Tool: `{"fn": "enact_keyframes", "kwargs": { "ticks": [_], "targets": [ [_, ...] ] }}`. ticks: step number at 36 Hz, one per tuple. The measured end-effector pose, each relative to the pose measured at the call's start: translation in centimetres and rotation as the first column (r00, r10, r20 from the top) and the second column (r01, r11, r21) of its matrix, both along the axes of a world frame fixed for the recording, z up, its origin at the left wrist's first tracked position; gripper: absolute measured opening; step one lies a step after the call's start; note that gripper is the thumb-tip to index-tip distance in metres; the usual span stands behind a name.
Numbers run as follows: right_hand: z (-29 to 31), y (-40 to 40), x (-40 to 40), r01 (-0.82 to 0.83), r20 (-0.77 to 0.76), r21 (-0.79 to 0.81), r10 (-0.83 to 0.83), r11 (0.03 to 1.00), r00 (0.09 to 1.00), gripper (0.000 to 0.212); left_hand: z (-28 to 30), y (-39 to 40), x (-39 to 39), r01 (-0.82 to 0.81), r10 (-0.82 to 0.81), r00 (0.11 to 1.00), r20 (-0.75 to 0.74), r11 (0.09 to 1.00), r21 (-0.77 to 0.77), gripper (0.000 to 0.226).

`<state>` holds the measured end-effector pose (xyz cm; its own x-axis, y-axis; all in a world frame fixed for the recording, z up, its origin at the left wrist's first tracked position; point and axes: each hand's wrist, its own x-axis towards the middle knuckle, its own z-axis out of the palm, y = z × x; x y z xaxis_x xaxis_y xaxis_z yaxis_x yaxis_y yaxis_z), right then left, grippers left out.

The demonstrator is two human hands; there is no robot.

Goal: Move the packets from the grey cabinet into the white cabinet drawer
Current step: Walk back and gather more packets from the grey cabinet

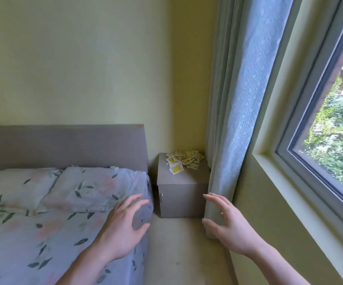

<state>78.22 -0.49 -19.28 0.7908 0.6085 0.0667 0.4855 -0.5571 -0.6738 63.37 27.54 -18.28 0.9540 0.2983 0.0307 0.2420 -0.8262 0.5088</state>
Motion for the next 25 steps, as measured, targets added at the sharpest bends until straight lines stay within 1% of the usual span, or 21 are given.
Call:
{"fn": "enact_keyframes", "kwargs": {
  "ticks": [1,6,10,16,19,25],
  "targets": [
    [0.1,1.1,1.6,-0.010,0.008,-0.003,0.010,1.000,1.000,0.063,0.0,0.8,1.0,-0.019,0.019,1.000,-0.001,1.000,-0.001,0.054],
    [-1.0,8.0,9.9,-0.107,-0.050,0.014,0.108,0.994,0.993,0.064,-1.8,6.2,6.8,-0.100,0.099,0.994,-0.036,0.994,-0.036,0.055],
    [-2.5,12.4,16.5,-0.145,-0.078,-0.019,0.143,0.989,0.987,0.064,-3.8,10.6,12.1,-0.145,0.142,0.988,-0.066,0.988,-0.046,0.057],
    [-5.3,18.0,25.9,-0.119,-0.125,-0.063,0.110,0.991,0.986,0.065,-6.8,16.9,21.9,-0.140,0.134,0.987,-0.088,0.988,-0.065,0.057],
    [-6.4,20.2,30.2,-0.073,-0.179,-0.085,0.057,0.994,0.982,0.064,-7.7,19.7,27.2,-0.113,0.103,0.986,-0.135,0.991,-0.071,0.056],
    [-8.5,23.3,38.2,0.013,-0.230,-0.099,-0.036,0.995,0.973,0.063,-9.9,24.5,39.2,-0.021,-0.003,0.978,-0.209,0.994,-0.109,0.059]
  ]
}}
